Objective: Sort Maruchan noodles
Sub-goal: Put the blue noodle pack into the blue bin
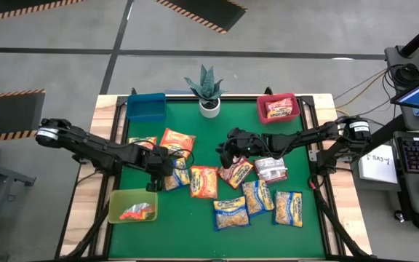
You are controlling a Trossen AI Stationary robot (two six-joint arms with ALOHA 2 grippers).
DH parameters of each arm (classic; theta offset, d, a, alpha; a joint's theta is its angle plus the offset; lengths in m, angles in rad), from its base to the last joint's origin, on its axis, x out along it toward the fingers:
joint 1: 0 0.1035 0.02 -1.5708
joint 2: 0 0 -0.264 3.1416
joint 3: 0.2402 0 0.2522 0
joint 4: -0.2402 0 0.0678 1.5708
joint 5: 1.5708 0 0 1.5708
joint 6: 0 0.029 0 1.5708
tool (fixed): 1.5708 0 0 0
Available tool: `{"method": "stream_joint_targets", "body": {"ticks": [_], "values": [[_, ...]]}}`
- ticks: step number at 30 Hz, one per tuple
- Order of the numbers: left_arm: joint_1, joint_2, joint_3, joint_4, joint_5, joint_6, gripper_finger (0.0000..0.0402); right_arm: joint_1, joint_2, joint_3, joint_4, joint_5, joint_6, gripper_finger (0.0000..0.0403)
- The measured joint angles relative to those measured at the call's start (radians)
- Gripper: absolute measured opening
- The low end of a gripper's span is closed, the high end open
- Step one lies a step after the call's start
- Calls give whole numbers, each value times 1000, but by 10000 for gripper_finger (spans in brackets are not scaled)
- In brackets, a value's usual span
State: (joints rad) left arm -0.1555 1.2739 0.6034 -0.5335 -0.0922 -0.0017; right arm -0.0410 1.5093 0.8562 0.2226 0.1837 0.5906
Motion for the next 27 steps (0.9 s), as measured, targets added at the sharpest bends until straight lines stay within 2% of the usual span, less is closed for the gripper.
{"method": "stream_joint_targets", "body": {"ticks": [3,6,8,11,15,17,22,27], "values": [[2,0,-29,151,-93,11,38,0,0,0,0,0,-7,168],[9,0,-45,269,-301,18,38,0,0,0,0,1,-7,182],[10,-6,-44,307,-369,31,38,0,0,0,0,0,-1,188],[8,-32,-19,256,-317,72,38,0,0,0,0,0,36,192],[8,-71,6,149,-91,100,38,0,0,0,0,0,93,192],[8,-78,5,118,-26,94,38,0,0,0,0,1,109,192],[6,-69,-26,95,17,46,38,0,8,0,9,3,116,192],[3,-53,-49,105,34,18,38,0,110,6,156,-1,113,192]]}}
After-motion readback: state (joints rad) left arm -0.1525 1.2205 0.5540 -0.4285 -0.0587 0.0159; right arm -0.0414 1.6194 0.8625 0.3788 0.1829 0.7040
